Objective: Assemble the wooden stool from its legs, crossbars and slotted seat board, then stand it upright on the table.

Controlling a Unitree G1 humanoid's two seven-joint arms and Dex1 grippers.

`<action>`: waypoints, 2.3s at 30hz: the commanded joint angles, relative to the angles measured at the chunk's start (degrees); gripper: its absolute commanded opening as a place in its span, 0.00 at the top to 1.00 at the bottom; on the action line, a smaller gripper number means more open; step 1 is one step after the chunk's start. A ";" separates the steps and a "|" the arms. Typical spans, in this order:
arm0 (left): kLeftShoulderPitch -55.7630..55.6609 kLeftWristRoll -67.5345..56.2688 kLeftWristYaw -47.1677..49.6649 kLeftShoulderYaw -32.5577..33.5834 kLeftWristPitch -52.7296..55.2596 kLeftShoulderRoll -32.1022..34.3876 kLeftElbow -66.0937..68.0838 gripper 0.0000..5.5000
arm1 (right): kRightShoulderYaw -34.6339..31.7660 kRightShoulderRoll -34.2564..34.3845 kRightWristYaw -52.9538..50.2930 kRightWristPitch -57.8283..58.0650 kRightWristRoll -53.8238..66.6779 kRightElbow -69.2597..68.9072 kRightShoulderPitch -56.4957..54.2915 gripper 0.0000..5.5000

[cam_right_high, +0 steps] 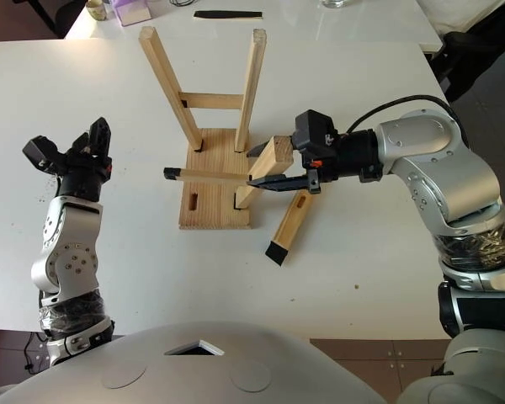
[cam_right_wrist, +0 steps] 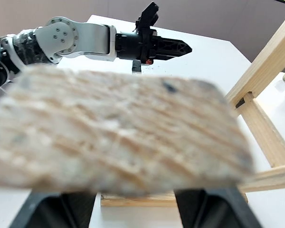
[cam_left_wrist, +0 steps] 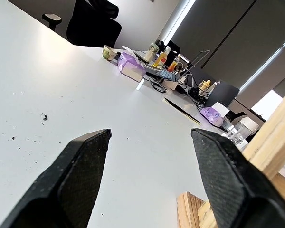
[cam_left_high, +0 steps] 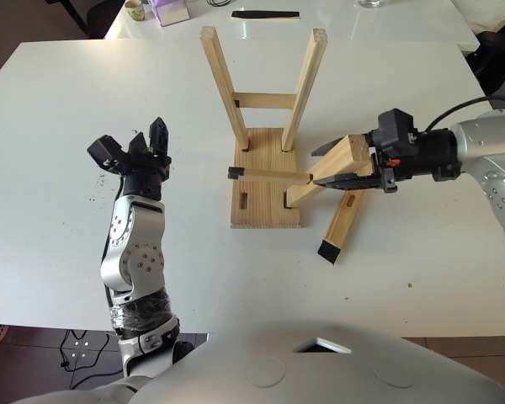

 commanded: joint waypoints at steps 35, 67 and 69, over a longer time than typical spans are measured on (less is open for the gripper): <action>3.76 13.71 -11.32 -14.24 -3.83 1.83 9.89 0.43 | 19.45 6.35 17.40 3.23 -17.42 31.69 -26.82 0.64; 4.35 20.81 -24.82 -23.98 -3.00 7.05 16.71 0.43 | 21.93 9.85 9.88 9.58 -17.38 27.93 -14.63 0.64; 4.55 20.69 -24.91 -23.04 -3.20 7.68 16.89 0.43 | 17.75 9.88 8.47 8.20 -15.17 26.62 -14.21 0.64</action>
